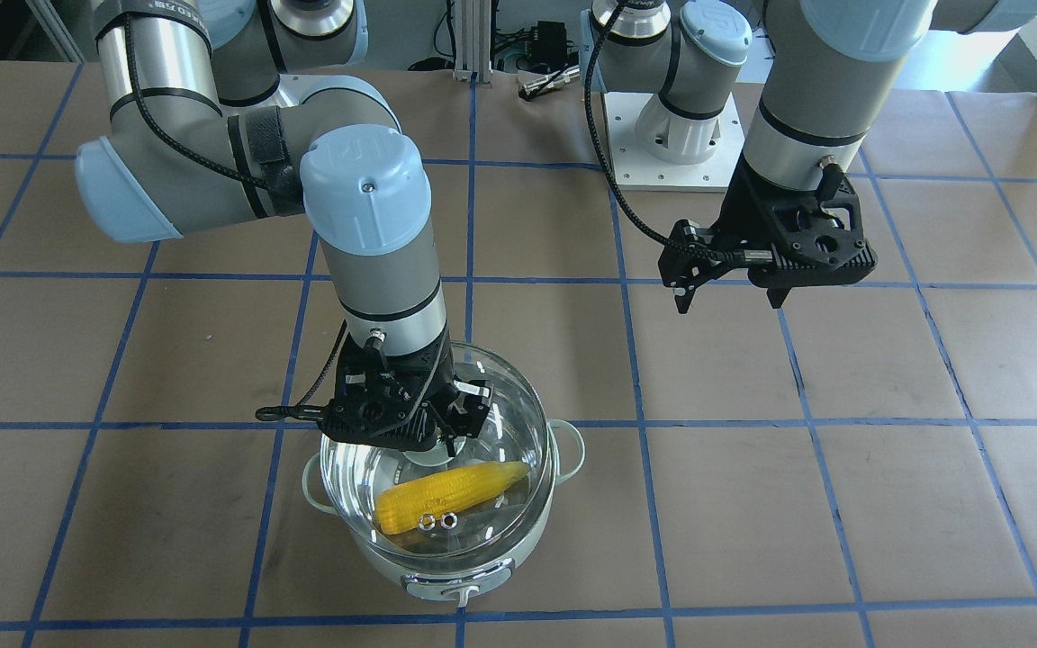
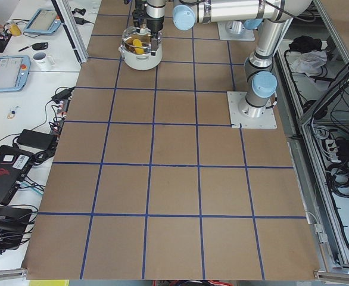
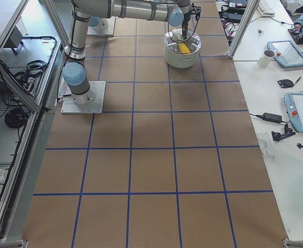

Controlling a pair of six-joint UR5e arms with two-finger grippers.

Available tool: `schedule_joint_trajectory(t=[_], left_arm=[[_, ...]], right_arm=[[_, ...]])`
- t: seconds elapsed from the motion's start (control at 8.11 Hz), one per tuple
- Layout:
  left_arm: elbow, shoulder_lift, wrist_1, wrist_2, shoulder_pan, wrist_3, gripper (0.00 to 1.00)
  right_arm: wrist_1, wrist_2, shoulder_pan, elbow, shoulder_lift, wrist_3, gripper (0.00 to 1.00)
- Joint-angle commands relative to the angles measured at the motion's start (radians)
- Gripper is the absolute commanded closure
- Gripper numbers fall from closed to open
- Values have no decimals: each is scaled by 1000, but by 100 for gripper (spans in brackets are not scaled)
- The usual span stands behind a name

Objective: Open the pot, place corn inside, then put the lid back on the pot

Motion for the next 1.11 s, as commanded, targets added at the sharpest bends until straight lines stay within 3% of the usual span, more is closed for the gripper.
schedule_joint_trajectory(t=[0.0, 0.99], left_arm=[[-4, 0, -8, 1, 1, -1, 0], [-5, -1, -16, -2, -1, -79, 0]], right_arm=[[-5, 10, 3, -1, 7, 5, 100], [-38, 11, 18, -11, 37, -29, 100]])
